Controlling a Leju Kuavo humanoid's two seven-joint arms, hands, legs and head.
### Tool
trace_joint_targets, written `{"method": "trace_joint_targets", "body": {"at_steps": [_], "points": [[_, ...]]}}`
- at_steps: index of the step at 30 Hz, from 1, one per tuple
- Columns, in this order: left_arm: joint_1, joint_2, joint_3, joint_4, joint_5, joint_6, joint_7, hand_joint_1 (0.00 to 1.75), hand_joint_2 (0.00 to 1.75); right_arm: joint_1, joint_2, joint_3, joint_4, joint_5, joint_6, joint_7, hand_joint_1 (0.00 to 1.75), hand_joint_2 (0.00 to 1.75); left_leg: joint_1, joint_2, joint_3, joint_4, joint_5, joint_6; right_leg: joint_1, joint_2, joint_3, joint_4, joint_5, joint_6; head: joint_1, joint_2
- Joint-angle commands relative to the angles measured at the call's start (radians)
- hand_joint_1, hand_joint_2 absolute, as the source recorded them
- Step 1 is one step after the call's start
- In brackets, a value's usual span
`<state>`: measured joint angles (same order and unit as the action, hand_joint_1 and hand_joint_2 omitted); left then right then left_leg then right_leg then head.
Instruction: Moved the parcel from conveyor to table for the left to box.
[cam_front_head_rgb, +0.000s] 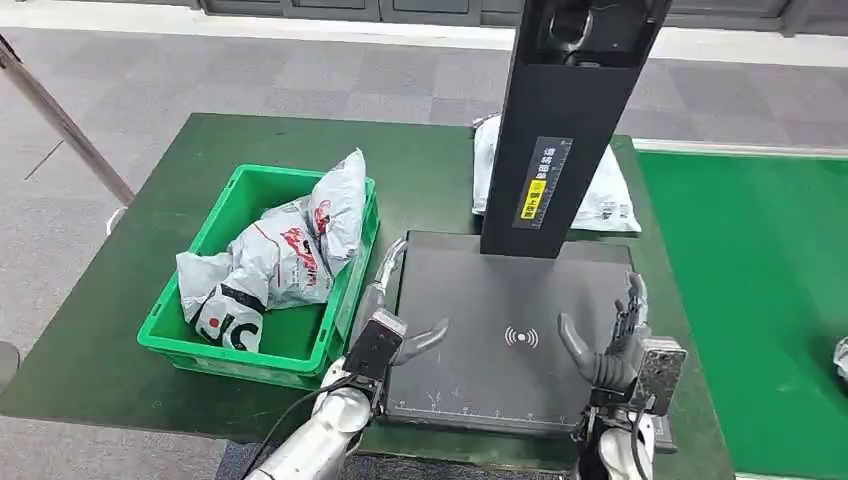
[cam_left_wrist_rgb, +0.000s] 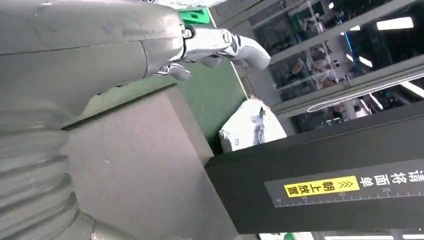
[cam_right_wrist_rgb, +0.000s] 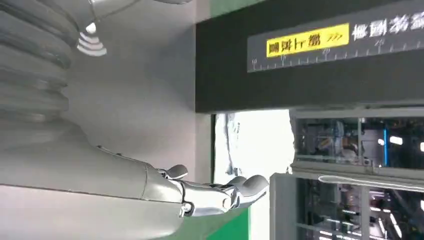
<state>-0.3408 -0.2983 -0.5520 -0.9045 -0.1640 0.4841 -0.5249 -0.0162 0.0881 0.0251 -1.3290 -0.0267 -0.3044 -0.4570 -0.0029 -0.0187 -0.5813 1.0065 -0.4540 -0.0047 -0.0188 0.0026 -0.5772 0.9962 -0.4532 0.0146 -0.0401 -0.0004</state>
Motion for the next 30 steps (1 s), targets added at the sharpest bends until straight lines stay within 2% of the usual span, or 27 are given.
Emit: {"method": "trace_joint_targets", "body": {"at_steps": [1,16,22,30], "points": [[-0.018,0.019,0.013,0.027,-0.014,-0.008,0.018,0.0,1.75,-0.074,-0.002,-0.134,0.123,0.018,0.044,0.01,0.0,1.75,0.001,0.003,0.003,-0.003,0.001,-0.001,0.002,0.001,0.003,-0.005,0.002,-0.001,0.0,0.0],[-0.039,0.019,0.032,0.045,-0.018,-0.013,0.016,0.0,1.75,-0.105,0.001,-0.144,0.155,0.054,0.033,0.006,0.0,1.75,0.001,0.003,0.002,-0.001,0.0,-0.001,0.001,0.002,0.001,-0.002,0.001,-0.001,0.0,0.0],[-0.04,0.02,0.034,0.061,-0.021,0.006,0.011,0.0,1.75,-0.139,-0.01,-0.161,0.217,0.055,0.047,0.005,0.0,1.75,0.001,0.003,0.002,-0.001,0.0,-0.001,0.002,0.002,0.002,-0.002,0.001,-0.001,0.0,0.0],[-0.028,0.015,0.027,0.061,0.002,-0.022,-0.032,0.0,1.75,-0.138,-0.027,-0.164,0.261,0.012,0.08,-0.048,0.0,1.75,0.001,0.002,0.002,-0.002,0.0,-0.001,0.001,0.001,0.002,-0.003,0.001,-0.001,0.0,0.0]]}}
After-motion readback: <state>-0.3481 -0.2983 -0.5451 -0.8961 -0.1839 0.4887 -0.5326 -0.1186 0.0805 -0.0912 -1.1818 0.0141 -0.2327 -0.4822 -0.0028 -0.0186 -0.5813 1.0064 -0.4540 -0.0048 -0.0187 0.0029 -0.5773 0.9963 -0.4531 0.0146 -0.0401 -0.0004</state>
